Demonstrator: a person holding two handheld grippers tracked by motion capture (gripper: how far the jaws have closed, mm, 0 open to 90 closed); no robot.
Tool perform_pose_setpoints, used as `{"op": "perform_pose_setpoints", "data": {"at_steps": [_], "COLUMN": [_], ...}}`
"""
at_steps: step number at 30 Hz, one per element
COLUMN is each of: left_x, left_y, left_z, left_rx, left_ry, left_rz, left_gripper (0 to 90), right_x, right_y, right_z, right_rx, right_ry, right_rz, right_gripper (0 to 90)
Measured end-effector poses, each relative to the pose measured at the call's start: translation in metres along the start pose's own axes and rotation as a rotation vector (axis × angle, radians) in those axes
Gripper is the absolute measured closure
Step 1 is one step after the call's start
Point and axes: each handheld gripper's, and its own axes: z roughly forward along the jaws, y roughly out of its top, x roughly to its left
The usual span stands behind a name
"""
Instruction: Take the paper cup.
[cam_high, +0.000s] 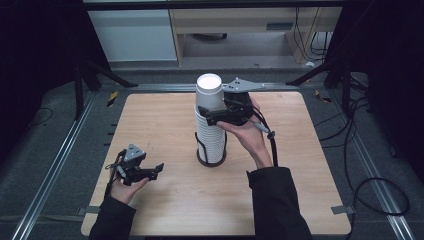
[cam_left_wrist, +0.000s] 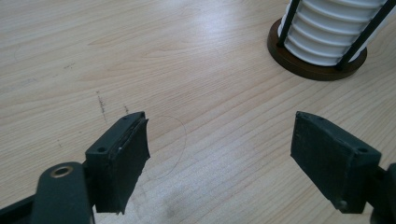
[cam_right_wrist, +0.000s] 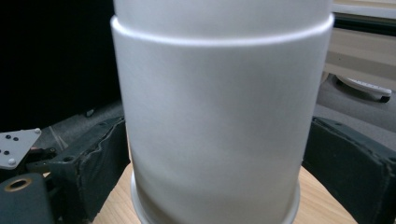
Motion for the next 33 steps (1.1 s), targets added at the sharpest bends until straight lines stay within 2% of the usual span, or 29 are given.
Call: {"op": "perform_pose_setpoints", "data": {"at_steps": [13, 24, 33], "left_x": [0.000, -0.002, -0.001], "left_y": [0.000, 0.000, -0.001], "left_z": [0.001, 0.002, 0.002], "left_rx": [0.000, 0.003, 0.006], "left_ry": [-0.001, -0.002, -0.001], "left_rz": [0.002, 0.004, 0.002], "left_gripper": [18.8, 18.7, 18.7], "right_x": [0.001, 0.003, 0.006], "right_y": [-0.012, -0.013, -0.013], "right_z": [0.013, 0.021, 0.023], "right_rx": [-0.057, -0.071, -0.090], "right_ry": [-0.011, -0.027, -0.041], "right_rz": [0.026, 0.009, 0.001], "right_gripper": [6.8, 6.8, 10.6]}}
